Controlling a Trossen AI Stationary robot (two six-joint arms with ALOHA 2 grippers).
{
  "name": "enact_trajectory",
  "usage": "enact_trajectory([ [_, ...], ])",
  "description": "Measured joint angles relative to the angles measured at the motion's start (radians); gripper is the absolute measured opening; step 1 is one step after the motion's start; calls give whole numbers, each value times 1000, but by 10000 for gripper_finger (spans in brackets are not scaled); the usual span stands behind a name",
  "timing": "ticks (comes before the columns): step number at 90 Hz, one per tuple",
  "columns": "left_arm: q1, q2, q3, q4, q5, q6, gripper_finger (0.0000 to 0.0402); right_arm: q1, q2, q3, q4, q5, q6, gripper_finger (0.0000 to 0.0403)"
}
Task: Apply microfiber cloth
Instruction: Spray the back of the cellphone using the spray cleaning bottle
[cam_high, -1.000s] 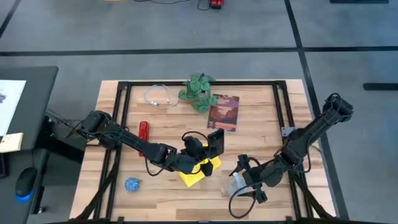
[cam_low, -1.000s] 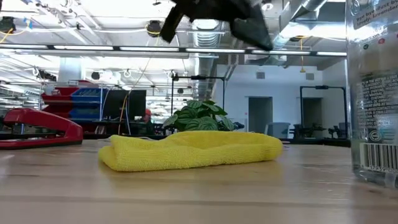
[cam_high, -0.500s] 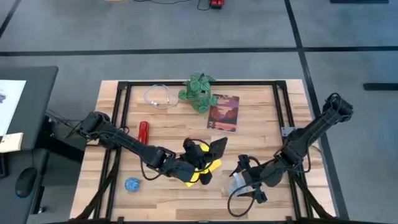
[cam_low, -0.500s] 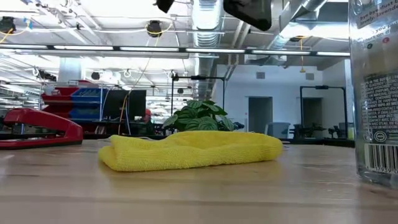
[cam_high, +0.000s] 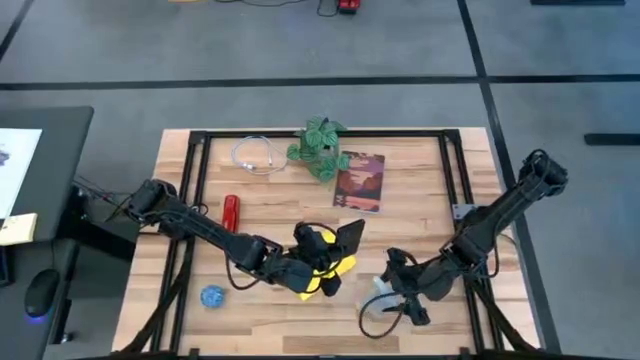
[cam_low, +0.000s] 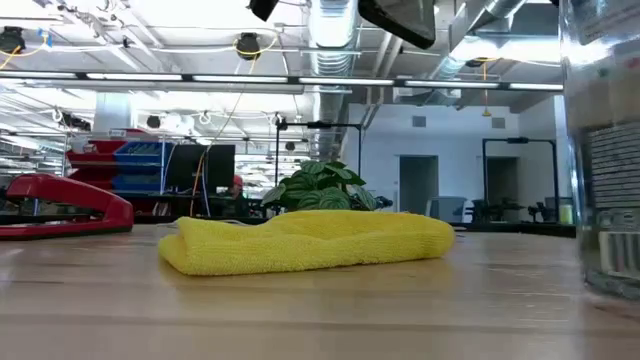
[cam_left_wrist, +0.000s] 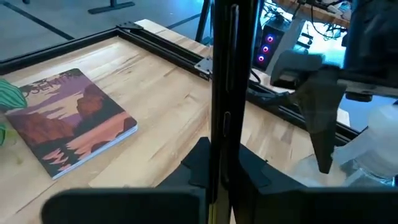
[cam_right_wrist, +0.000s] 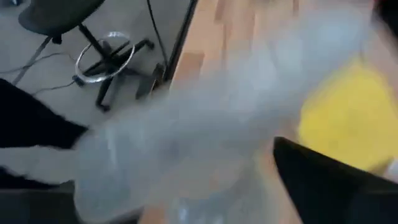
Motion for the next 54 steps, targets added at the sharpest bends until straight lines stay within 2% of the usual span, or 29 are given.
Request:
enact_trajectory([
  [9,0,0,0,0,1,0,7,12,-6,3,5,38,16,185],
  [18,0,0,0,-6,1,-5,7,21,-6,3,3,49,22,171],
  [25,0,0,0,-23,1,-20,7,24,-5,3,0,38,43,191],
  [39,0,0,0,-41,1,-44,7,27,-8,0,-15,32,56,259],
  [54,0,0,0,-46,1,-45,7,62,-27,-1,-37,177,52,277],
])
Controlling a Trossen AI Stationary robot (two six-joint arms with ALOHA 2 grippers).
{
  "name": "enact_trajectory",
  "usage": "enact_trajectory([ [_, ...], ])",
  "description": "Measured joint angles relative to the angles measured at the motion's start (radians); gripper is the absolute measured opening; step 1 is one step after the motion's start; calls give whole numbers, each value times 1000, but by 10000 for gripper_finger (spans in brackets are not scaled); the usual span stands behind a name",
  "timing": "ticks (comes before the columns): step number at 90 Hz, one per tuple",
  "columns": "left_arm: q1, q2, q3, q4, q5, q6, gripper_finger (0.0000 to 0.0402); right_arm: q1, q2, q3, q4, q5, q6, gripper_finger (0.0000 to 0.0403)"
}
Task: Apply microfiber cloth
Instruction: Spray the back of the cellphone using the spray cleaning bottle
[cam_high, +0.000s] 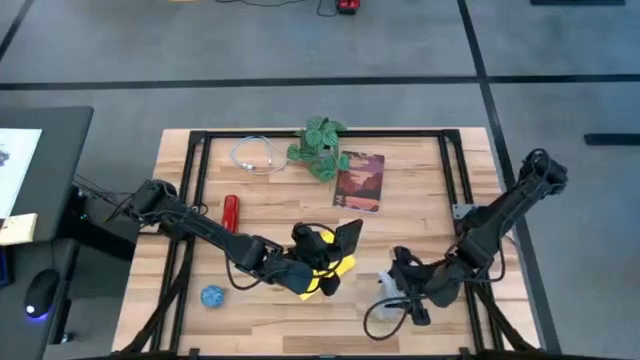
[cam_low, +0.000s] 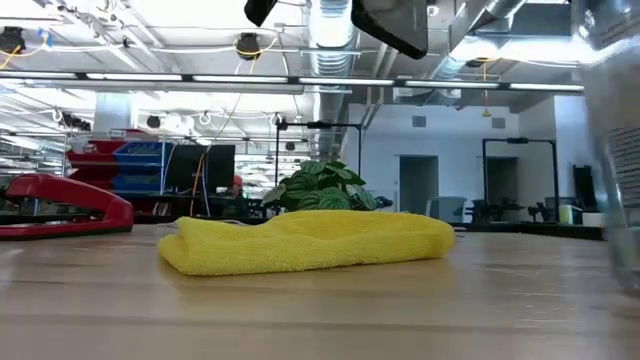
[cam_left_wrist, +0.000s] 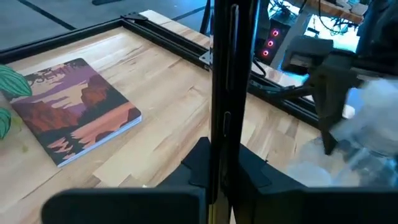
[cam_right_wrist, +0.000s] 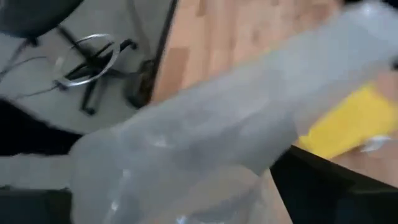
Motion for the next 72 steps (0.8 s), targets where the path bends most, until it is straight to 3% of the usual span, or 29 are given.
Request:
enact_trajectory([
  [11,0,0,0,-6,0,-5,7,33,-18,0,-36,115,38,275],
  [32,0,0,0,-7,0,-7,9,59,-36,3,-165,215,99,275],
  [72,-14,0,0,-107,-3,-120,10,-36,-133,0,-605,410,320,274],
])
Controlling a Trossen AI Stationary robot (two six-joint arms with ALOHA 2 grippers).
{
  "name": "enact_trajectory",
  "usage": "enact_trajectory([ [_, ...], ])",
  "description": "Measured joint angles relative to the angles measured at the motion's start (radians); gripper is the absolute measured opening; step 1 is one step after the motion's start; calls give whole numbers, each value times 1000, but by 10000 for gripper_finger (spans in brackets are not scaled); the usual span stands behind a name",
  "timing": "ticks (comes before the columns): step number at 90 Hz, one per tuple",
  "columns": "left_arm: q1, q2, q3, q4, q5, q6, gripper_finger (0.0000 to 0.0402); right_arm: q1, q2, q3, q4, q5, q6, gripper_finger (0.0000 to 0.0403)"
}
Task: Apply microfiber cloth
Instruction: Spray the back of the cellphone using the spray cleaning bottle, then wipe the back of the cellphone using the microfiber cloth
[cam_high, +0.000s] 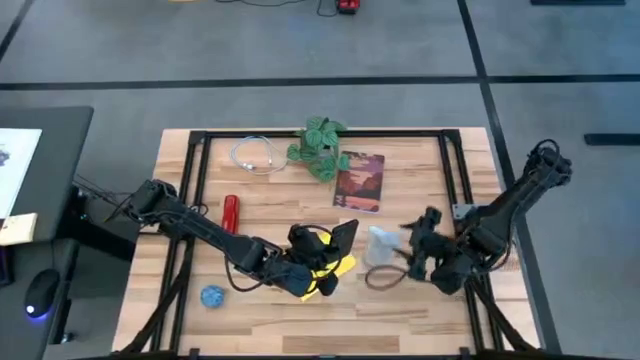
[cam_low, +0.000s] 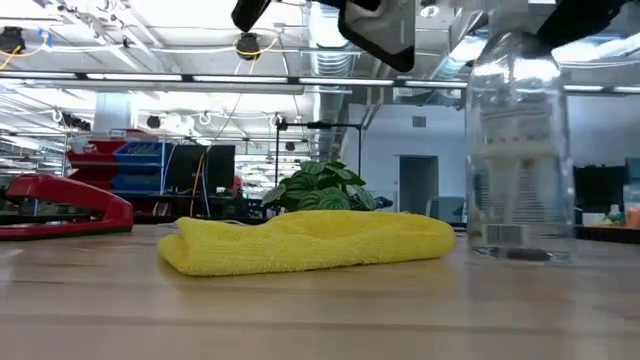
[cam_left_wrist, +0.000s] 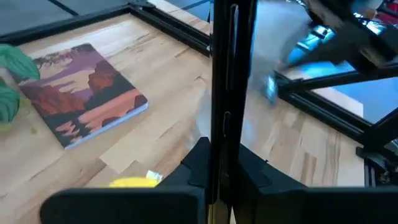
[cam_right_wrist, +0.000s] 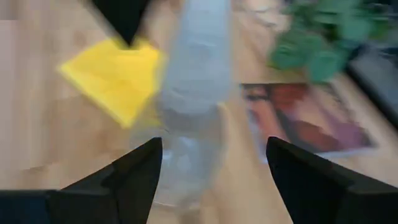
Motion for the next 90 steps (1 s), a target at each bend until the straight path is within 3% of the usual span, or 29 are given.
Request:
enact_trajectory([
  [16,-17,2,0,-140,0,-112,10,-11,-86,0,-33,11,6,274],
  [39,-33,3,-43,-283,3,-273,10,101,-141,1,90,-9,-53,274],
  [66,-34,6,-210,-273,145,-439,7,191,-23,2,399,-78,-106,274],
  [90,1,0,-257,-227,303,-296,6,132,164,145,466,-145,-58,274],
])
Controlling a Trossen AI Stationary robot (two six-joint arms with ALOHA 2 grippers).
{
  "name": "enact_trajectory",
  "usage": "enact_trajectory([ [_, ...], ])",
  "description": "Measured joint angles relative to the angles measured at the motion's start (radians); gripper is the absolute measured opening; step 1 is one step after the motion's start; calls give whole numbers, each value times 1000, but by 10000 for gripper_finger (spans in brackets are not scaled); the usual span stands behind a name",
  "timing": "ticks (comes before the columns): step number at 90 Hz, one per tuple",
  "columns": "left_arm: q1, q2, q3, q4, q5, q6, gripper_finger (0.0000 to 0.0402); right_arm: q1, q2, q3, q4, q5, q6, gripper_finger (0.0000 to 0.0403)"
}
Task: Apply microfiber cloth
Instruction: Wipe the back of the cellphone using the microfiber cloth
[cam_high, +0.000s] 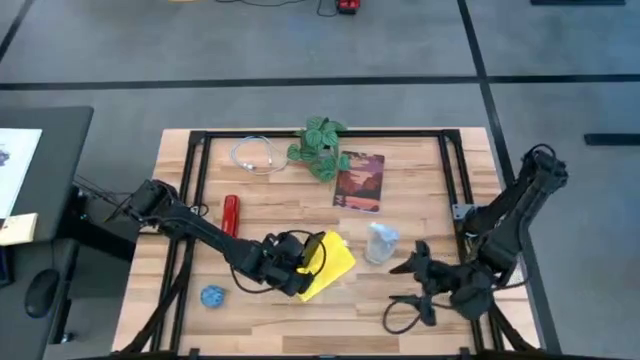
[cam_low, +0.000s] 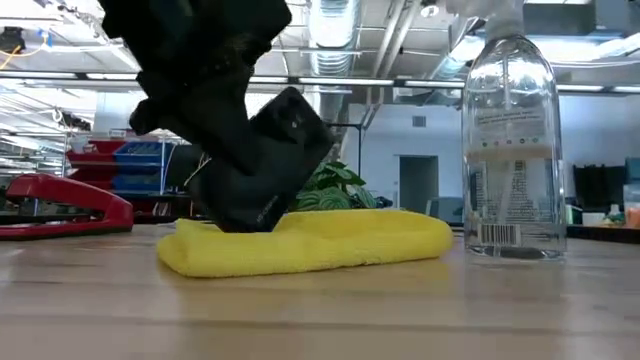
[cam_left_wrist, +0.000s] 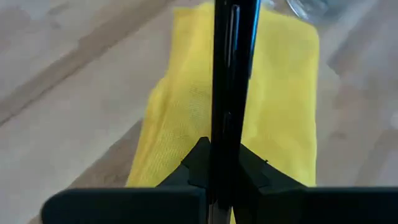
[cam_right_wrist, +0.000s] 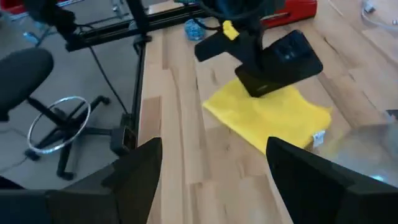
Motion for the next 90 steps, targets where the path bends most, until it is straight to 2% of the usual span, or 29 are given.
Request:
enact_trajectory([
  [14,-30,-1,0,-10,40,44,7,-69,152,132,1,-36,25,274],
  [22,-65,-3,-2,-36,91,29,7,-103,234,195,0,-46,88,275],
  [45,-163,-26,1,-61,153,28,7,-153,409,328,-5,-74,276,275],
  [59,-167,-86,2,-76,155,98,7,-207,487,362,-9,-214,456,275],
  [71,-165,-109,3,-116,142,110,7,-262,563,359,-76,-401,632,275],
  [84,-169,-119,3,-112,213,75,7,-307,612,360,-126,-490,688,275],
  [90,-171,-111,3,-113,224,45,7,-324,619,357,-165,-491,694,275],
])
